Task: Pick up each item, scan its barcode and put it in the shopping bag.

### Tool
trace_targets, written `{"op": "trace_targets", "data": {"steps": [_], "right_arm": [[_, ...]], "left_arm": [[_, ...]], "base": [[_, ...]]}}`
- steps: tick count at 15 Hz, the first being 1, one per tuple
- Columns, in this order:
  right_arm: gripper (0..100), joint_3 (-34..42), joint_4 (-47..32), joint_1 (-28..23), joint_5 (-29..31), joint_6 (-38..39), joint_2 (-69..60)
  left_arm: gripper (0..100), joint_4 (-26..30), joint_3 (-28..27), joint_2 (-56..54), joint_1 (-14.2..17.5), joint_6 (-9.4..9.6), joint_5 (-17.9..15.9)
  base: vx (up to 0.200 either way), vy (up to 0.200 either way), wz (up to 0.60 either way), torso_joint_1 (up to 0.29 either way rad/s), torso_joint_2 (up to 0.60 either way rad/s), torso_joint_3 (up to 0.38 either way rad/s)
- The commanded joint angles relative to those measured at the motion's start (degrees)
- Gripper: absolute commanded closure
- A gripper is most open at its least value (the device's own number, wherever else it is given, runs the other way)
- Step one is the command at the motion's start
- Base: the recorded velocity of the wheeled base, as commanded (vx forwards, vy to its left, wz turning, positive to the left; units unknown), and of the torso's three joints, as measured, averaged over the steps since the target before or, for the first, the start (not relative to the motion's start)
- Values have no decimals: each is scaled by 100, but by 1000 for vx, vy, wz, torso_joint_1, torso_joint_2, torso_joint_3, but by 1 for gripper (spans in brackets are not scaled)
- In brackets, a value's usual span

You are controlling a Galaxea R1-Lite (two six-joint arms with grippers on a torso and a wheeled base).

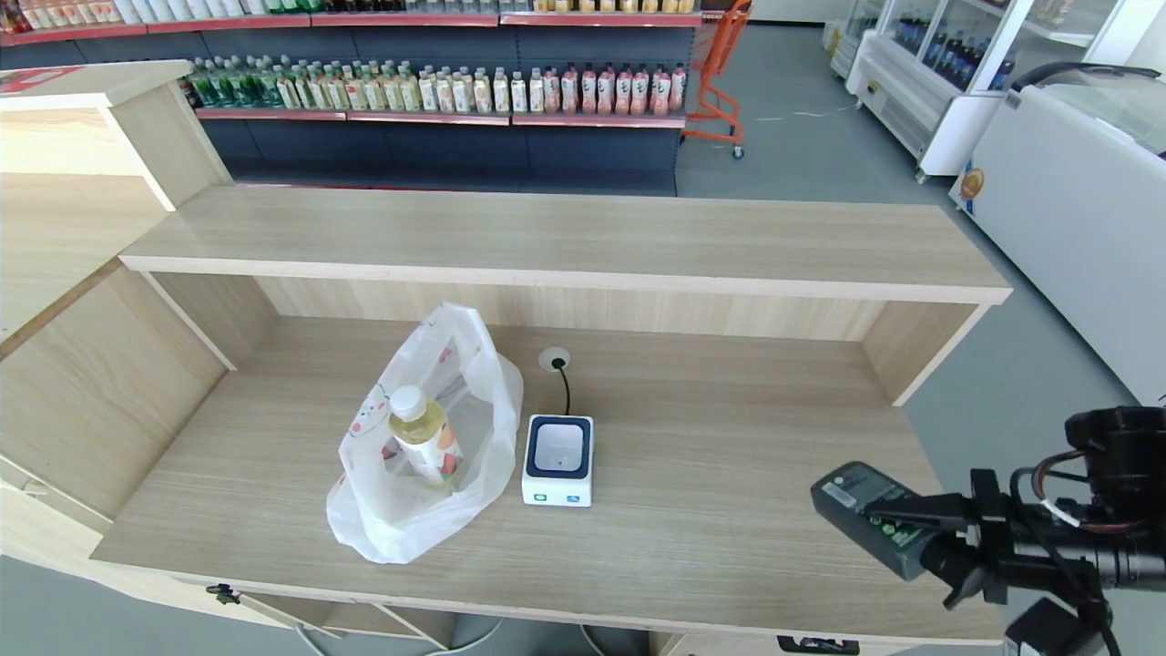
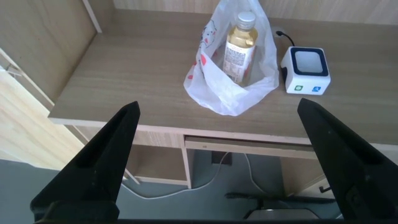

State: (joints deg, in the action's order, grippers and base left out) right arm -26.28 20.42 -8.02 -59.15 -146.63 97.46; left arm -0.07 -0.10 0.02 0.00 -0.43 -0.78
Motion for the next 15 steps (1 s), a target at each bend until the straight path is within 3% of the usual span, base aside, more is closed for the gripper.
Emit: {"op": "trace_targets", "data": {"steps": [1, 3, 6, 9, 15], "right_arm": [[100, 0, -1471, 811, -255, -1799, -641], [100, 9, -1444, 996, -255, -1837, -764], [100, 18, -1453, 2006, -255, -1837, -1001], [100, 123, -1479, 2665, -255, -1837, -1142], [100, 150, -1479, 2938, -246, -1837, -1625]], "left_arm": [[0, -1, 1, -2, 0, -1, -1], [0, -1, 1, -2, 0, -1, -1], [0, -1, 1, -2, 0, -1, -1], [0, -1, 1, -2, 0, -1, -1], [0, -1, 1, -2, 0, -1, -1]], "base": [[0, 0, 0, 0, 0, 0], [0, 0, 0, 0, 0, 0], [0, 0, 0, 0, 0, 0], [0, 0, 0, 0, 0, 0], [0, 0, 0, 0, 0, 0]]}}
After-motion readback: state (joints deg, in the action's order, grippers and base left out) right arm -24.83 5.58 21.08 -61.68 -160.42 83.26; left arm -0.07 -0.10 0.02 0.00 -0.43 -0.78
